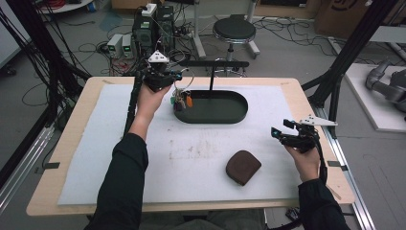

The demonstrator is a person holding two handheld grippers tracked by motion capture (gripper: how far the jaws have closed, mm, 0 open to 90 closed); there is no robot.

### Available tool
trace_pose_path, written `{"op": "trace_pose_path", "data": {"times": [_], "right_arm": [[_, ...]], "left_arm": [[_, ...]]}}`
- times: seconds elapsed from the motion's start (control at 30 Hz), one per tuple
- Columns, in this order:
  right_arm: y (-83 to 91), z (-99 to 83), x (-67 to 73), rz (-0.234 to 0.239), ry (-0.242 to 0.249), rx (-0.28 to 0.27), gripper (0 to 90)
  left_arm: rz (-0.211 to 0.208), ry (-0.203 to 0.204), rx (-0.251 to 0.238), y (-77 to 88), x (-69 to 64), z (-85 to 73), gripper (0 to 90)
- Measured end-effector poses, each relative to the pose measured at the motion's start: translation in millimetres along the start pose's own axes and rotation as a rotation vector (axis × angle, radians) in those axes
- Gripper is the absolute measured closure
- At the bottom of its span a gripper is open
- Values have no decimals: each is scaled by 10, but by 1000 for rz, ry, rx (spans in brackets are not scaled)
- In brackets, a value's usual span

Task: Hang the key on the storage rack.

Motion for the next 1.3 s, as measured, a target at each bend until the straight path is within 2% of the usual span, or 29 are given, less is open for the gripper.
{"op": "trace_pose_path", "data": {"times": [0.2,0.37,0.53,0.63,0.67,0.7,0.73,0.77,0.87,1.07,1.17,1.3], "right_arm": [[4,2,-4,-2,3,-3,264],[-5,-1,2,0,7,1,264],[-10,-1,13,0,6,5,264],[-7,-1,13,1,7,4,264],[-7,-1,13,1,7,4,264],[-5,-2,12,1,7,5,264],[-5,-3,14,1,3,6,264],[-5,-3,14,1,3,6,264],[-8,-2,15,2,5,5,264],[-21,-5,25,0,9,13,264],[-37,-8,41,0,12,20,264],[-45,-1,45,-2,14,16,264]], "left_arm": [[19,3,7,-24,3,-13,857],[41,19,-6,-4,24,-7,826],[62,15,2,24,29,-38,786],[81,12,5,47,16,-72,696],[85,13,1,59,8,-85,696],[86,18,-4,74,-5,-100,619],[82,17,-9,91,-20,-120,596],[82,16,-15,111,-36,-141,596],[72,15,-22,190,-86,-220,524],[47,31,-73,441,-200,-394,445],[56,38,-93,588,-255,-506,393],[41,38,-122,753,-344,-684,334]]}}
Point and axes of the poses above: each handheld gripper's, and its own axes: y roughly backward along the jaws, z roughly out of its top, x roughly to its left, the point moved 7 cm from there along -y, roughly forward along the jaws, and after that the axes turned 12 degrees about x, right-handed, at the moved point
